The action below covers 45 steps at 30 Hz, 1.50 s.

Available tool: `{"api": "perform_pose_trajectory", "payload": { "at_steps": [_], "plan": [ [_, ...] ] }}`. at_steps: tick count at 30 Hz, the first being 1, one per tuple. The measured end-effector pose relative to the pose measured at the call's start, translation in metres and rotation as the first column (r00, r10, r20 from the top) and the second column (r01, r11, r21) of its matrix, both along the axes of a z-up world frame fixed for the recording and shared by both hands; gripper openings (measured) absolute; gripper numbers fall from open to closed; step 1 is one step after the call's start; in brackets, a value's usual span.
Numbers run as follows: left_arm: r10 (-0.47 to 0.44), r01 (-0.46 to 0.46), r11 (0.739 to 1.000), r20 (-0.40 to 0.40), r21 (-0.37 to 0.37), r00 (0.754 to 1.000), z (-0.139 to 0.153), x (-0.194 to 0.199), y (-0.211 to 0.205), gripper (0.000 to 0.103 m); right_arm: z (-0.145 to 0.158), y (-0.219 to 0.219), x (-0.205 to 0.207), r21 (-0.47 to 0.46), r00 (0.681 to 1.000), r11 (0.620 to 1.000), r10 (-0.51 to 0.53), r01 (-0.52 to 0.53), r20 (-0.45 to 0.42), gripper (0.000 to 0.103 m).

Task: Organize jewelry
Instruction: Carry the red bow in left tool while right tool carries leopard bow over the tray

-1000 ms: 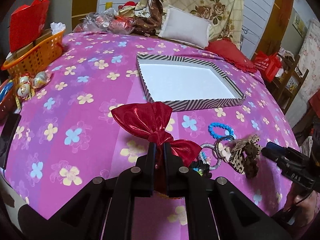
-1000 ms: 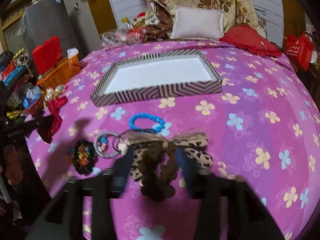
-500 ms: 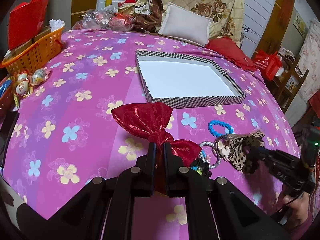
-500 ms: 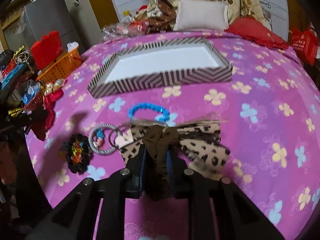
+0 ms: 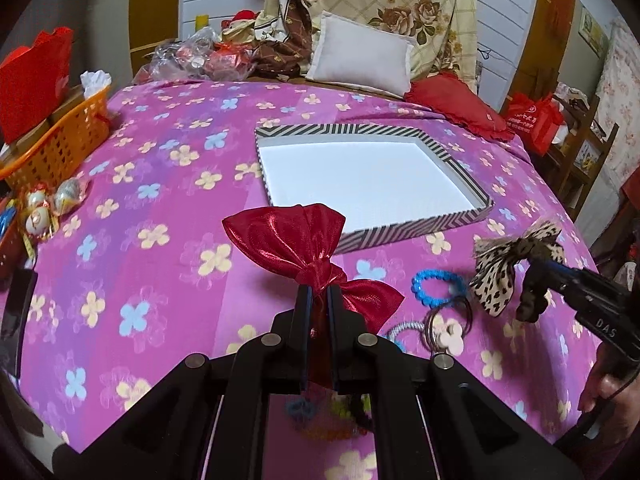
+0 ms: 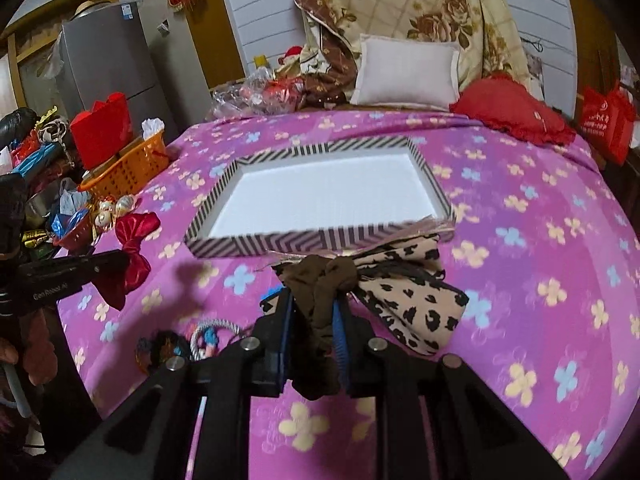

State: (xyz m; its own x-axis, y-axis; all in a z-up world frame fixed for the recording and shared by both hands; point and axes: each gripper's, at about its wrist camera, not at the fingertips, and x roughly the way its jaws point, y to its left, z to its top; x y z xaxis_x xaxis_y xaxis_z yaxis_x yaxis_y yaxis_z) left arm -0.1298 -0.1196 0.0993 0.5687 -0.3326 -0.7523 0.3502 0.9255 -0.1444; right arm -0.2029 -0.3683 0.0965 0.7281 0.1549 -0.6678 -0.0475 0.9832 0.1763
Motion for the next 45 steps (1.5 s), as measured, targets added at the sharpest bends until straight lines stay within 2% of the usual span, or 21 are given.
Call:
{"api": "perform_pose_trajectory", "payload": {
  "at_steps": [6, 13, 20, 24, 31, 39, 42, 45],
  "plan": [
    [-0.001, 0.001, 1.000, 0.012, 0.018, 1.000, 0.003, 0.023, -0.014, 0.000, 0.019, -0.006, 0.028, -0.023, 0.999, 1.000, -0.009, 0.010, 0.041, 0.019],
    [0.011, -0.011, 1.000, -0.010, 0.003, 1.000, -0.001, 0.062, -0.028, 0.000, 0.025, -0.014, 0.092, -0.017, 0.999, 1.000, -0.014, 0.015, 0.042, 0.019],
    [0.024, -0.024, 1.000, -0.048, -0.002, 0.999, -0.018, 0.093, -0.037, 0.000, -0.001, -0.010, 0.156, -0.043, 1.000, 0.999, -0.015, 0.014, -0.005, 0.019],
    [0.038, -0.037, 0.999, -0.073, 0.016, 0.997, -0.033, 0.110, -0.043, 0.000, -0.032, -0.012, 0.176, -0.061, 0.997, 0.998, -0.026, 0.021, -0.072, 0.019],
    [0.029, -0.025, 0.999, -0.092, 0.039, 0.995, -0.047, 0.115, -0.044, 0.000, -0.052, -0.018, 0.156, -0.052, 0.989, 0.998, -0.036, 0.029, -0.142, 0.019],
    [0.033, -0.028, 0.998, -0.103, 0.054, 0.994, -0.051, 0.110, -0.034, 0.000, -0.047, 0.000, 0.118, -0.066, 0.987, 0.998, -0.002, -0.009, -0.162, 0.019],
    [0.022, -0.017, 0.999, -0.105, 0.049, 0.994, -0.050, 0.106, -0.031, 0.000, -0.044, 0.004, 0.109, -0.007, 0.981, 0.999, 0.032, -0.034, -0.191, 0.019],
    [0.012, -0.006, 0.998, -0.102, 0.058, 0.995, -0.049, 0.106, -0.033, 0.000, -0.043, 0.009, 0.105, -0.008, 0.981, 0.999, 0.038, -0.041, -0.188, 0.019]
  ]
}}
